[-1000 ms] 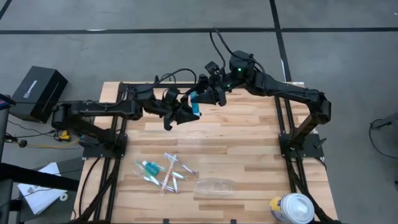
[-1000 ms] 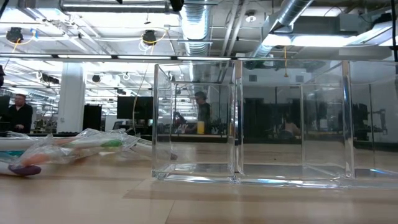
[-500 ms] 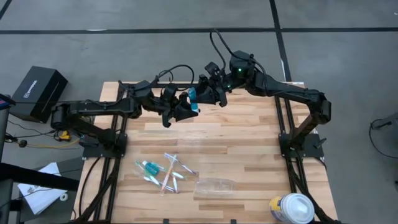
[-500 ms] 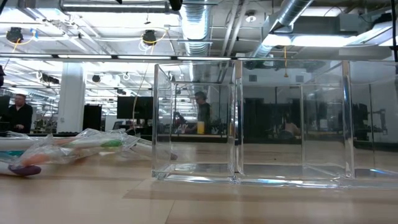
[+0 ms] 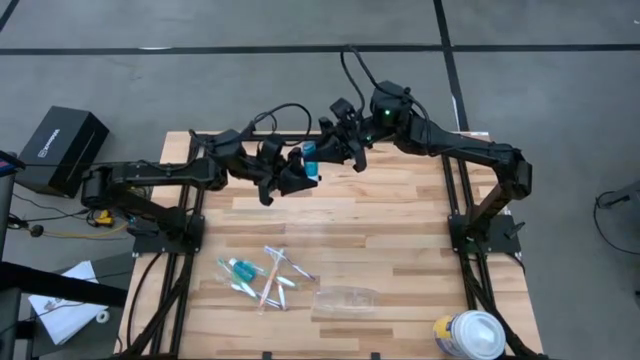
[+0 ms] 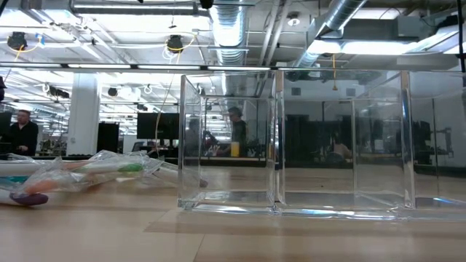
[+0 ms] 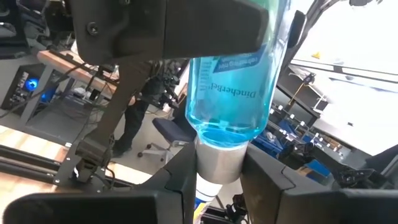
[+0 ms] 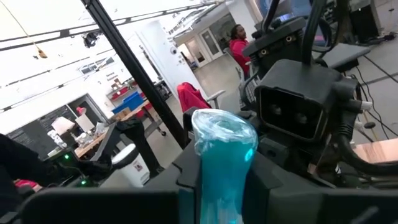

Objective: Pick & Place toothbrushing station
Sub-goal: Put the blue mouthwash into the transparent organizer

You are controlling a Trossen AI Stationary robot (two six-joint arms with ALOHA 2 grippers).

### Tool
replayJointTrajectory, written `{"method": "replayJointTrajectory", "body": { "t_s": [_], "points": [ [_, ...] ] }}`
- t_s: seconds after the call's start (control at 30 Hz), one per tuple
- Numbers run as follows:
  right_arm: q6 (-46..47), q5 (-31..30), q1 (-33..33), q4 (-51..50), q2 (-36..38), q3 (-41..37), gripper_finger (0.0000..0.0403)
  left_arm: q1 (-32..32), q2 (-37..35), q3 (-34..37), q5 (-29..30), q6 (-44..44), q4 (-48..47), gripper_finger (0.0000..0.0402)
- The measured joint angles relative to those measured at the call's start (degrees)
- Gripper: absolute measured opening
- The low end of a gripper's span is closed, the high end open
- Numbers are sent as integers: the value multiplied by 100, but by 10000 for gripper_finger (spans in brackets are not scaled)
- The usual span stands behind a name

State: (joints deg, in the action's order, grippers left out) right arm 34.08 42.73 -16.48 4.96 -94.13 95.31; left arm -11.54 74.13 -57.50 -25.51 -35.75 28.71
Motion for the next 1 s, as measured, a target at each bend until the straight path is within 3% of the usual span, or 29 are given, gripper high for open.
{"method": "replayJointTrajectory", "body": {
  "t_s": [0.17,0.33,0.53,0.67,0.8,1.0],
  "points": [
    [217,87,-134,116,7,215,55,-12,4,18,-24,420,-122,146],
    [348,61,-388,102,11,690,55,-56,-193,12,74,982,-114,153],
    [919,-841,-724,656,19,903,55,-53,-691,14,1075,2224,-530,130],
    [1036,-1054,-928,-65,26,909,55,-56,-1193,14,1863,2796,-1475,118],
    [1562,-2011,-874,-300,4,892,55,-56,-1722,16,2588,3201,-2422,112],
    [3466,-3667,-820,1923,-290,791,55,23,-2230,14,3919,3943,-3182,111]
  ]
}}
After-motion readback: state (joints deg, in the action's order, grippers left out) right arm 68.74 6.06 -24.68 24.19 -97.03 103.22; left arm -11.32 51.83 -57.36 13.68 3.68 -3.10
